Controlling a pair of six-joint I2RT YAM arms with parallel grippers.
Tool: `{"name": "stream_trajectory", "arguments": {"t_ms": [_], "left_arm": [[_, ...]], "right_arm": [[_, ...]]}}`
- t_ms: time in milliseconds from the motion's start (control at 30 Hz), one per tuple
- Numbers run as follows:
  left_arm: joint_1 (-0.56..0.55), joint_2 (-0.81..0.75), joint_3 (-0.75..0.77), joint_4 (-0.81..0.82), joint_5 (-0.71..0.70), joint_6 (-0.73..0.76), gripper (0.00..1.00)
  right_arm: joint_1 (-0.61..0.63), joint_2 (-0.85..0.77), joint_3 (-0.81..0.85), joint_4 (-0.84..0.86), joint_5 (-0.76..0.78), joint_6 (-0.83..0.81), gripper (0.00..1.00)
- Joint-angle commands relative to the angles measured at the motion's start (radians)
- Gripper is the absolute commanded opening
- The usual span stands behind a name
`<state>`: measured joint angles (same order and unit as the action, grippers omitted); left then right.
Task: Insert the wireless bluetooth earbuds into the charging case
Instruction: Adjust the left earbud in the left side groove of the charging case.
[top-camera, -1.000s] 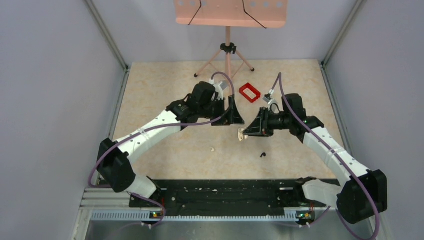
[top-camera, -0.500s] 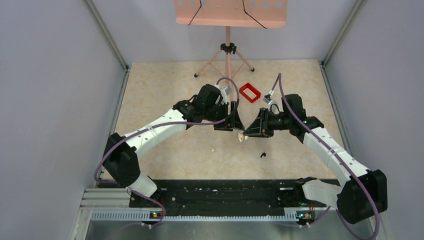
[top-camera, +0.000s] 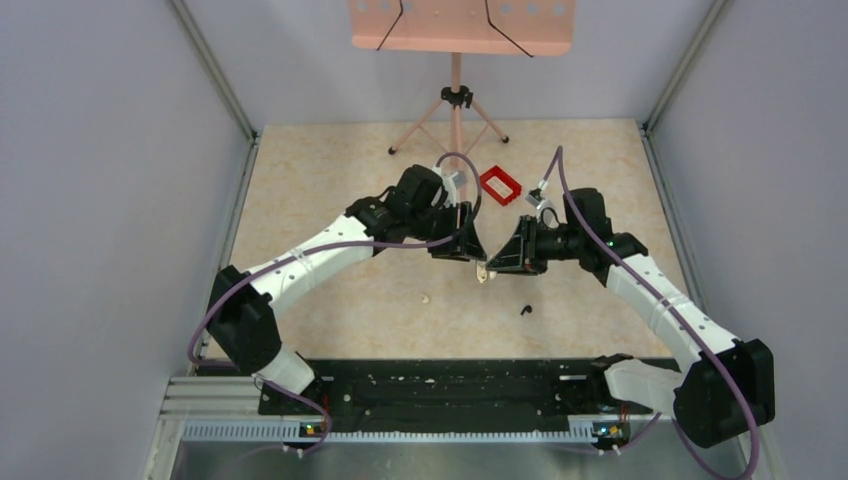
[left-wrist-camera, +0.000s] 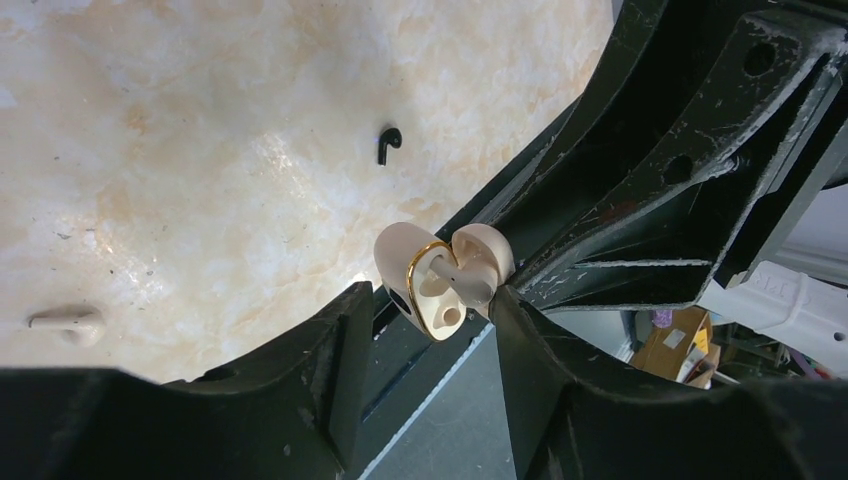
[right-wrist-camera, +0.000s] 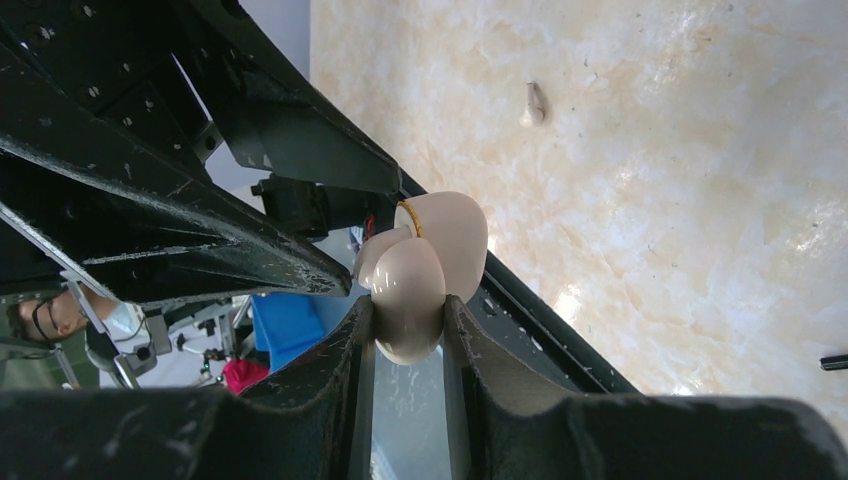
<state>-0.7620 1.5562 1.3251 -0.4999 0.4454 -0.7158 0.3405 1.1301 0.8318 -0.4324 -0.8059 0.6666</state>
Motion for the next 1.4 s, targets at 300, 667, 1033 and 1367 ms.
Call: {"name": "stream_trajectory", "arguments": {"t_ms": [300, 667, 1033, 1367], "left_arm": [[-0.005, 0.015, 0.070, -0.040, 0.022, 0.048, 0.52], [-0.005, -0.003, 0.054, -0.002, 0.015, -0.022, 0.58], [-0.005, 0.029, 0.036, 0.052, 0.023, -0.069, 0.48], [-0.008, 0.062, 0.092, -0.053, 0.022, -0.018, 0.45]], "right_arm": [[0.010, -0.015, 0.017, 0.045, -0.009, 0.013, 0.00], [0.009, -0.019, 0.023, 0.047, 0.005, 0.009, 0.00], [0.010, -0.018, 0.028, 0.047, 0.012, 0.015, 0.00], [0.010, -0.016, 0.030, 0.046, 0.015, 0.015, 0.00]]}}
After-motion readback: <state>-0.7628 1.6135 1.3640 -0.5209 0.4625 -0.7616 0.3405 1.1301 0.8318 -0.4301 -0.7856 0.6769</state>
